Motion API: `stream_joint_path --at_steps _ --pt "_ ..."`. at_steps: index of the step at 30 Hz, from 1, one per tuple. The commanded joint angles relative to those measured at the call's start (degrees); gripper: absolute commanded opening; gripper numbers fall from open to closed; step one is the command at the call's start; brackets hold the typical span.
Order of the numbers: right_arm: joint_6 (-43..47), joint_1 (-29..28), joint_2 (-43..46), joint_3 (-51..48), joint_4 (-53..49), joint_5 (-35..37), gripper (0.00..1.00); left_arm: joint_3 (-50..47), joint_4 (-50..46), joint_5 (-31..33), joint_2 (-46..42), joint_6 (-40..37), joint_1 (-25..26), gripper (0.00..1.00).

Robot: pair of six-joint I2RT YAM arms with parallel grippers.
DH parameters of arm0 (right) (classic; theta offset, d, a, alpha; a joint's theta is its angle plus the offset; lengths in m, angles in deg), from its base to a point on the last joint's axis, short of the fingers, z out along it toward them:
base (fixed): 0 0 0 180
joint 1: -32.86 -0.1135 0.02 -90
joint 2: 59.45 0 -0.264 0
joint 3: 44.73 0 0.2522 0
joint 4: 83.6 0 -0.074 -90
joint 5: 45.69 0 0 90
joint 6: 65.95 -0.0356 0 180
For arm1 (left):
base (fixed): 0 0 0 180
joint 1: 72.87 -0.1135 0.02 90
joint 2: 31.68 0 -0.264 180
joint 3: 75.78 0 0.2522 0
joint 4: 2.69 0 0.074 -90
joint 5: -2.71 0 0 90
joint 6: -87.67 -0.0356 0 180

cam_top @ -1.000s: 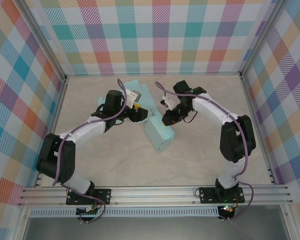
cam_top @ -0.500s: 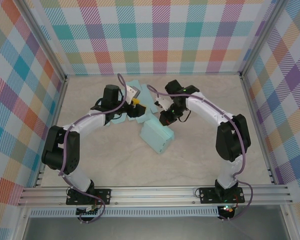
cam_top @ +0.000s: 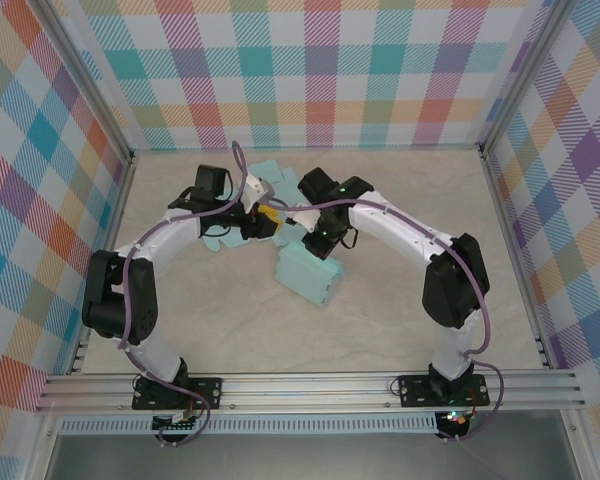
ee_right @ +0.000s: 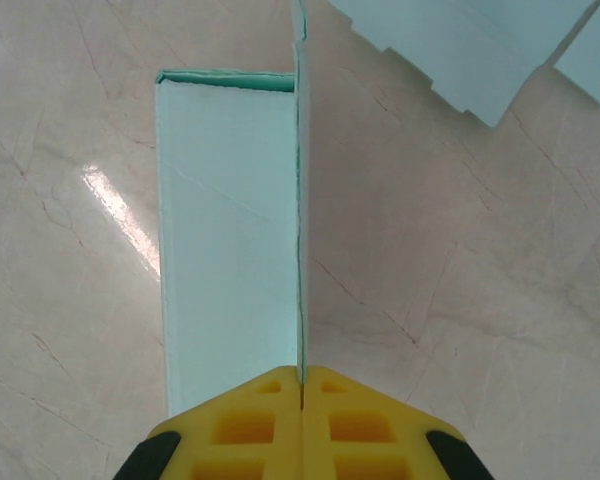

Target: Fold the paper box

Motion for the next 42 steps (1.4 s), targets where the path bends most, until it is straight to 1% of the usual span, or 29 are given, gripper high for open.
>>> stream_joint_path --at_steps 1,4,8,13,16,22,24,25,31,33,35,36,37,39,40,42 --pt "2.78 0.08 2.69 1.02 -0.56 0.88 0.00 1.10 -6.27 -4.35 0.13 -5.45 -0.18 0.44" --pt "3.46 0.08 2.62 1.16 -0.94 1.16 0.00 0.69 -8.22 -1.58 -0.73 -7.55 0.77 0.44" --pt "4.68 0.10 2.66 1.32 -1.53 1.06 0.00 -0.91 -6.95 1.66 -1.72 -7.19 1.64 0.45" --pt "5.65 0.08 3.58 0.52 -0.92 -0.05 0.00 -1.12 -5.41 8.76 -1.19 -7.20 4.60 0.45" --pt "5.88 0.08 3.98 -0.48 -0.39 -0.70 0.00 -0.73 -4.09 10.04 -0.06 -6.03 4.85 0.45" --pt "5.59 0.10 4.25 -1.38 0.63 -0.94 0.00 0.10 -4.88 11.01 0.40 -6.47 5.66 0.43" --pt "5.55 0.08 4.37 -1.75 1.07 -0.88 0.00 0.11 -5.00 11.57 0.54 -6.41 6.07 0.35" --pt "5.47 0.03 4.42 -1.93 1.38 -0.89 0.00 0.11 -4.98 12.06 0.70 -6.32 6.23 0.32" --pt "4.99 0.08 5.45 -3.69 3.40 -0.61 0.00 -0.94 -4.64 16.09 0.89 -6.12 7.79 0.27" --pt "4.87 0.08 5.77 -4.13 3.83 -0.31 0.00 -1.04 -4.67 16.31 0.81 -5.74 7.94 0.18" --pt "4.72 0.08 6.03 -4.37 3.89 0.11 0.00 -0.79 -4.88 16.35 0.74 -5.29 7.93 0.17" --pt "4.59 0.08 6.30 -4.50 4.08 0.33 0.00 -0.81 -4.88 16.35 0.60 -5.03 8.01 0.15" --pt "4.43 0.08 6.41 -4.74 4.19 0.52 0.00 -0.70 -4.89 16.09 0.55 -4.75 8.02 0.12" --pt "4.12 0.08 7.27 -5.50 4.94 0.87 0.00 -0.76 -4.89 15.82 0.14 -4.19 8.26 0.02" --pt "4.01 0.08 7.67 -5.99 5.37 1.04 0.00 -0.97 -4.84 15.84 -0.09 -4.03 8.40 0.00" --pt "3.70 0.08 8.73 -7.25 6.60 1.49 0.01 -1.53 -4.81 15.52 -0.79 -4.01 8.79 0.00"
